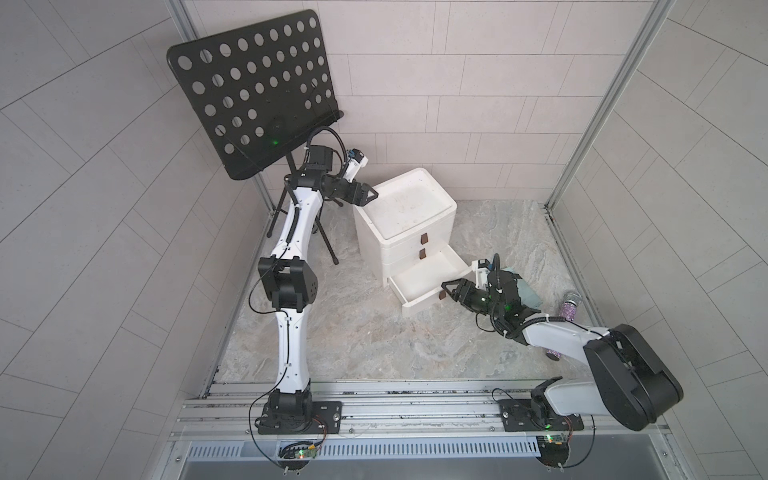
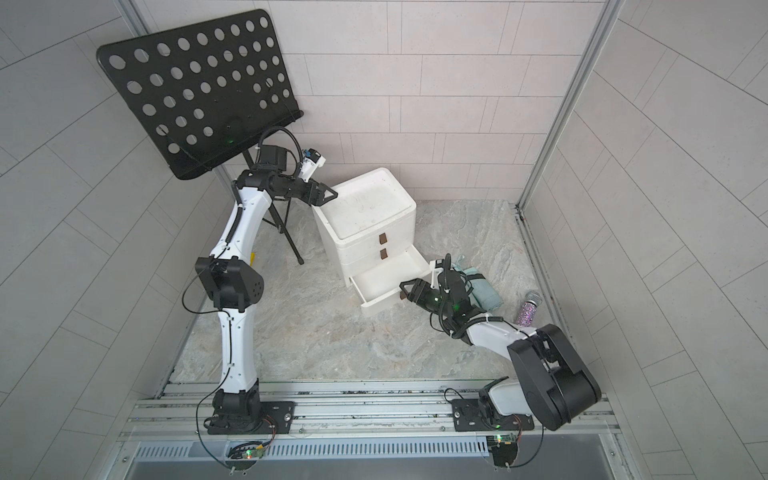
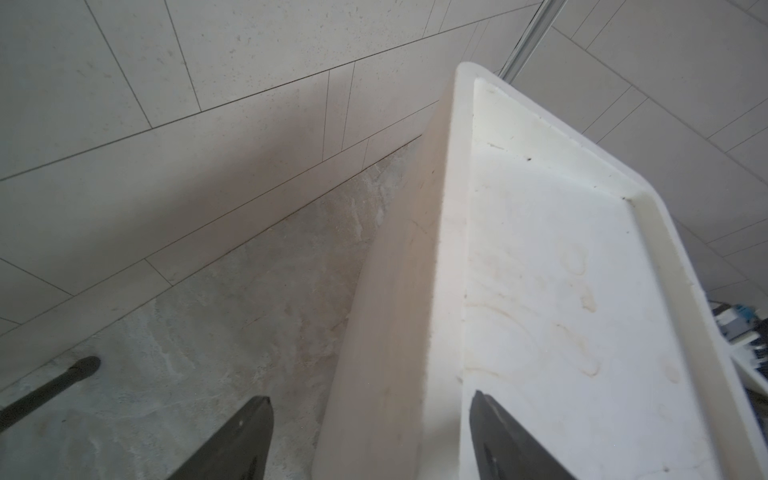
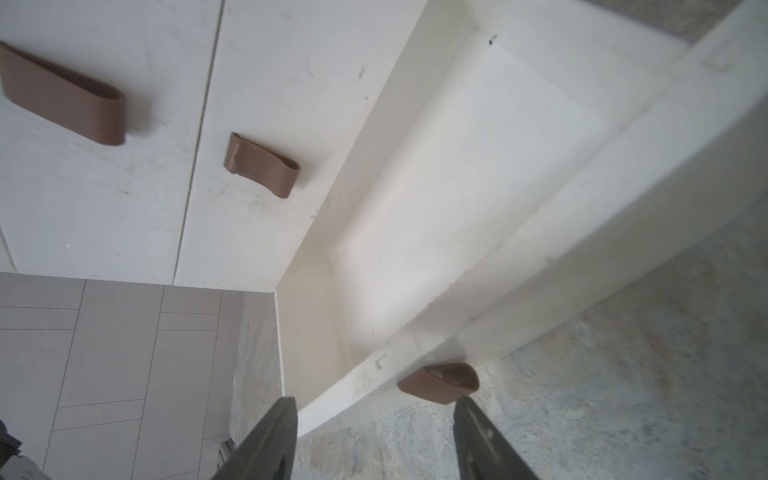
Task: Place the umbrella in the drawer by color
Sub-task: Open the drawer in the storage box.
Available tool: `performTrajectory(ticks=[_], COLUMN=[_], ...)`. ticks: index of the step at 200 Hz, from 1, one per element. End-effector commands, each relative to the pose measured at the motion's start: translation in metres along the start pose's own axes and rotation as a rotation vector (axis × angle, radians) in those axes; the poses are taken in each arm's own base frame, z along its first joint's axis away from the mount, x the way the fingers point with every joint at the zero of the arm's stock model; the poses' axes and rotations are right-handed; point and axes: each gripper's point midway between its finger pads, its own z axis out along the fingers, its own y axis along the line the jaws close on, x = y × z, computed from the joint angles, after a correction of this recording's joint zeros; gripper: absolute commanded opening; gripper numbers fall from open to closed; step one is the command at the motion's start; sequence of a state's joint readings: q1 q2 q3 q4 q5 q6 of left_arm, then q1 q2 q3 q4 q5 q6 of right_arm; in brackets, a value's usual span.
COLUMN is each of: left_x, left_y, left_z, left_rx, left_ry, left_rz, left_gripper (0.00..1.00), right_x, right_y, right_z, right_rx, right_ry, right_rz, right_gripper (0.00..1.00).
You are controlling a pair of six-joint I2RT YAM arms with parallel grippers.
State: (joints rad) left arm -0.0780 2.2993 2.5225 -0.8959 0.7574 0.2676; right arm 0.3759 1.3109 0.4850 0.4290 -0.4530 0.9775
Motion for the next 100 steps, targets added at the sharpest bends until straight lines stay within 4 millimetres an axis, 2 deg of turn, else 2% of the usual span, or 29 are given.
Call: performTrajectory(ticks=[1, 32, 39, 58, 74, 100], left_x=[-0.017, -0.045, -0.051, -0.063, -0.065, -0.051], left_y=[0.007, 0.009, 0.009, 0.003, -0.015, -0.058], left_z=[-0.015, -0.052, -0.062, -0.088, -0.108, -0.128], left_rx=[-0.053, -0.087, -0.096, -0.134, -0.128, -0.017], left_ry=[-0.047, -0.138, -0.158, -0.193, -0.188, -0.145], left_rz=[-0.024, -0.057, -0.063, -0.077, -0.086, -0.131], left_gripper=[0.88, 0.89, 0.90, 0.90, 0.90, 0.89], right_x=[0.005, -0.022, -0.037, -0.056, -0.072, -0.088], right_y=[-0.013, -0.015, -0.007, -0.013, -0.023, -0.047], right_z=[-0.017, -0.052, -0.060, -0.078, -0.088, -0.096], right_rx=[0.137, 0.269, 0.276, 0.365, 0.431, 0.535], right_ry=[0.040, -0.029, -0.054, -0.034, 0.005, 0.059], right_rz=[-0.087, -0.167, -0.189, -0.231, -0.239, -0.232], right_gripper=[0.69, 0.70, 0.70, 0.70, 0.69, 0.68])
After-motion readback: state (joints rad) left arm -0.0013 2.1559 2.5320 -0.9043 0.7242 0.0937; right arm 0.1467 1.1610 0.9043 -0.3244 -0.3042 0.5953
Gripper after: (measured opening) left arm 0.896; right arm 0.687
